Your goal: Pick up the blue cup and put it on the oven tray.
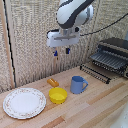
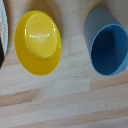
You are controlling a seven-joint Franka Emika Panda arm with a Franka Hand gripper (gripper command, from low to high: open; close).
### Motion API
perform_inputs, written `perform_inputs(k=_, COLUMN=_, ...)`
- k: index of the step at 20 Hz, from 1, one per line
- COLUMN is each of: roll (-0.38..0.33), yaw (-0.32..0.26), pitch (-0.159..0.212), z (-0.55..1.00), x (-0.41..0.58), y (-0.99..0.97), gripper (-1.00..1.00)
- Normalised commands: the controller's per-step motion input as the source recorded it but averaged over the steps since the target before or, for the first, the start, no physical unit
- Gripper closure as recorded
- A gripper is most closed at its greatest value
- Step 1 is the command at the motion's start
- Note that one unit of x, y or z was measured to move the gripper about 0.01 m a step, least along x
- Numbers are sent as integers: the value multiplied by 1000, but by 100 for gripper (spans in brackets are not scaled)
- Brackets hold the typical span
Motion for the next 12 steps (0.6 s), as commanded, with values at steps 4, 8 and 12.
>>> perform_inputs(k=4, roll=0, yaw=0, pitch=11, z=-101, x=-197, y=-201, gripper=-100)
perform_inputs(k=8, roll=0, yaw=0, pitch=24, z=-106, x=-340, y=-311, gripper=-100)
perform_inputs(k=12, roll=0, yaw=-1, pitch=13, z=-80, x=-268, y=-352, gripper=-100)
